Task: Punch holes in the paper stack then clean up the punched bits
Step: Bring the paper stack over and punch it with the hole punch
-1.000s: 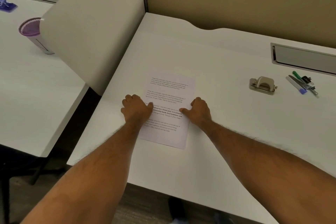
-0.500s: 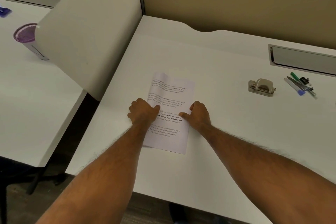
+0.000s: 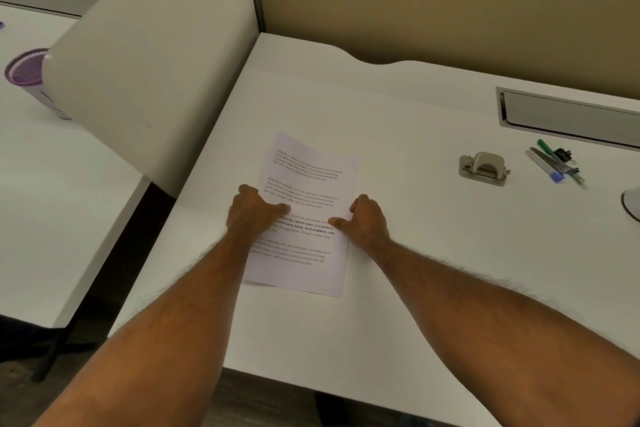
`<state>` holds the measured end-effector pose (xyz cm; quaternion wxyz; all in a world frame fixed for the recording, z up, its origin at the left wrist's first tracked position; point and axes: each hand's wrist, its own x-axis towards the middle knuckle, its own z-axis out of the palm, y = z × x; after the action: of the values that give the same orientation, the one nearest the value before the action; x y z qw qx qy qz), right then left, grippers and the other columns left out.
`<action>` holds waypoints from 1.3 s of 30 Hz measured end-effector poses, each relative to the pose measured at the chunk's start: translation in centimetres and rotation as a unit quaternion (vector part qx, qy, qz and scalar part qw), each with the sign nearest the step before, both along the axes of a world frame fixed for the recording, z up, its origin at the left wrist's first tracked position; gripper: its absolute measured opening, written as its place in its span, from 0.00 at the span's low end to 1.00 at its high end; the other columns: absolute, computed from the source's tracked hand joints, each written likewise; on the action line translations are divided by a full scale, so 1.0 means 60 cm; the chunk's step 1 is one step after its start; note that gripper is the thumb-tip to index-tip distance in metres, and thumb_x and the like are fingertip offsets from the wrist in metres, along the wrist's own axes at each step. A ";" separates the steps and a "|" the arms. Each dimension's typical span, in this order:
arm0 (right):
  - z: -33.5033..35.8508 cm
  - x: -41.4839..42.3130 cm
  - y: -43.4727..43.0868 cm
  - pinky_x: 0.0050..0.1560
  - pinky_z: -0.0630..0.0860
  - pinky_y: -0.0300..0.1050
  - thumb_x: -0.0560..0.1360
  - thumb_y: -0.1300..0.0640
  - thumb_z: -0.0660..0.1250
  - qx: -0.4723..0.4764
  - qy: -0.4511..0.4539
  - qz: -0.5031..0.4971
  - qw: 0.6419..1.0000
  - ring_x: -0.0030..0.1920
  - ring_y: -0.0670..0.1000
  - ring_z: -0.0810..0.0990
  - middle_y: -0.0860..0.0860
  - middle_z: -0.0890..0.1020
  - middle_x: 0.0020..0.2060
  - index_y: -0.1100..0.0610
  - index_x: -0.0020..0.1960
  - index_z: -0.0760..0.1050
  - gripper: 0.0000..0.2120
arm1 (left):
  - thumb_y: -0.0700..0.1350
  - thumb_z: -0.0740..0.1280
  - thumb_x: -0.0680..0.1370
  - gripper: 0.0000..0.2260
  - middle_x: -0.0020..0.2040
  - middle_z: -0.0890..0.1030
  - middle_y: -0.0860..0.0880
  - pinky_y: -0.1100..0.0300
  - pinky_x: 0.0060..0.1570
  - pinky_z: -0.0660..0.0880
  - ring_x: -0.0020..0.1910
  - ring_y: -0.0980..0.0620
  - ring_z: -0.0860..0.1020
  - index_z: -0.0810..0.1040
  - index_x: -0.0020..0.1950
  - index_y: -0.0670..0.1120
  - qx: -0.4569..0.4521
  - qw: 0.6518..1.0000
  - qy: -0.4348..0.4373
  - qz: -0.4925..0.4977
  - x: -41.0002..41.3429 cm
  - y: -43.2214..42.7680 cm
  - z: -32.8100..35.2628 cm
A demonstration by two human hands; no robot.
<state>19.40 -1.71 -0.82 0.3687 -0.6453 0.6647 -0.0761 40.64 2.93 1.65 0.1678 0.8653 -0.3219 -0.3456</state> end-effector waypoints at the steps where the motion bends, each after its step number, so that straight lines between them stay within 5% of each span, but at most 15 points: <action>1: 0.000 0.000 0.000 0.45 0.69 0.46 0.67 0.45 0.77 0.001 0.000 -0.001 1.000 0.53 0.55 0.76 0.54 0.76 0.53 0.58 0.54 0.69 0.27 | 0.55 0.76 0.71 0.36 0.64 0.75 0.42 0.52 0.51 0.74 0.61 0.41 0.77 0.64 0.69 0.40 -0.013 1.000 0.024 0.011 0.004 0.000 -0.003; 7: 0.000 -0.001 -0.002 0.45 0.71 0.47 0.65 0.45 0.78 0.000 -0.004 -0.007 1.000 0.51 0.55 0.76 0.54 0.76 0.52 0.57 0.54 0.67 0.28 | 0.45 0.64 0.80 0.17 0.64 0.78 0.41 0.48 0.61 0.75 0.60 0.41 0.77 0.71 0.67 0.39 -0.039 0.997 0.058 -0.016 0.014 0.009 -0.015; 15: 0.003 -0.020 0.001 0.47 0.70 0.43 0.73 0.50 0.72 -0.018 -0.123 -0.079 0.989 0.46 0.54 0.77 0.53 0.78 0.45 0.60 0.56 0.71 0.19 | 0.42 0.61 0.82 0.13 0.64 0.77 0.42 0.54 0.52 0.75 0.56 0.45 0.77 0.69 0.66 0.40 -0.110 0.988 0.111 -0.016 0.020 0.039 -0.034; 20: 0.022 -0.035 -0.014 0.58 0.75 0.49 0.76 0.53 0.67 0.043 -0.190 -0.135 0.972 0.52 0.54 0.80 0.52 0.78 0.51 0.58 0.63 0.71 0.18 | 0.42 0.62 0.82 0.13 0.63 0.79 0.43 0.46 0.59 0.77 0.58 0.43 0.79 0.71 0.66 0.41 -0.125 0.976 0.178 0.018 0.017 0.052 -0.045; 23: 0.032 -0.035 -0.022 0.58 0.75 0.54 0.77 0.52 0.66 0.096 -0.227 -0.145 0.958 0.46 0.54 0.77 0.51 0.76 0.45 0.52 0.47 0.71 0.05 | 0.41 0.62 0.82 0.13 0.61 0.80 0.43 0.44 0.60 0.77 0.57 0.43 0.80 0.73 0.66 0.40 -0.142 0.967 0.212 0.021 0.005 0.055 -0.047; 25: 0.043 -0.039 -0.023 0.48 0.73 0.52 0.78 0.51 0.65 0.115 -0.242 -0.136 0.954 0.39 0.53 0.72 0.54 0.74 0.37 0.55 0.38 0.68 0.13 | 0.40 0.63 0.82 0.13 0.61 0.81 0.44 0.46 0.59 0.78 0.56 0.45 0.81 0.73 0.66 0.41 -0.149 0.960 0.236 0.022 -0.006 0.055 -0.046; 27: 0.048 -0.046 -0.024 0.48 0.73 0.48 0.79 0.53 0.63 0.146 -0.279 -0.135 0.939 0.42 0.54 0.78 0.62 0.81 0.44 0.66 0.46 0.76 0.15 | 0.41 0.63 0.82 0.13 0.60 0.81 0.45 0.48 0.57 0.78 0.55 0.46 0.82 0.73 0.66 0.41 -0.147 0.956 0.255 0.014 -0.019 0.050 -0.045; 29: 0.054 -0.057 -0.023 0.54 0.78 0.50 0.79 0.56 0.63 0.180 -0.319 -0.157 0.917 0.52 0.56 0.82 0.58 0.83 0.55 0.64 0.57 0.79 0.13 | 0.41 0.63 0.82 0.13 0.60 0.81 0.45 0.48 0.56 0.79 0.55 0.46 0.82 0.73 0.65 0.42 -0.143 0.954 0.264 0.010 -0.033 0.044 -0.042; 35: 0.057 -0.109 -0.023 0.53 0.80 0.53 0.78 0.65 0.62 0.156 -0.338 -0.218 0.902 0.51 0.57 0.83 0.57 0.83 0.55 0.56 0.48 0.79 0.08 | 0.41 0.63 0.82 0.12 0.59 0.82 0.47 0.53 0.51 0.80 0.53 0.48 0.82 0.73 0.65 0.43 -0.141 0.954 0.264 -0.027 -0.079 0.028 -0.038; 39: 0.061 -0.146 -0.018 0.56 0.79 0.53 0.78 0.64 0.62 0.139 -0.334 -0.225 0.905 0.53 0.57 0.82 0.57 0.82 0.56 0.57 0.54 0.77 0.08 | 0.41 0.63 0.82 0.10 0.57 0.82 0.50 0.63 0.42 0.79 0.50 0.54 0.83 0.74 0.63 0.46 -0.145 0.949 0.277 -0.042 -0.119 0.017 -0.031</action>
<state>10.66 -2.79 2.85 0.6279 -0.3575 0.6344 -0.2747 33.47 3.93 -0.20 0.3590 0.6879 -0.3454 -0.5279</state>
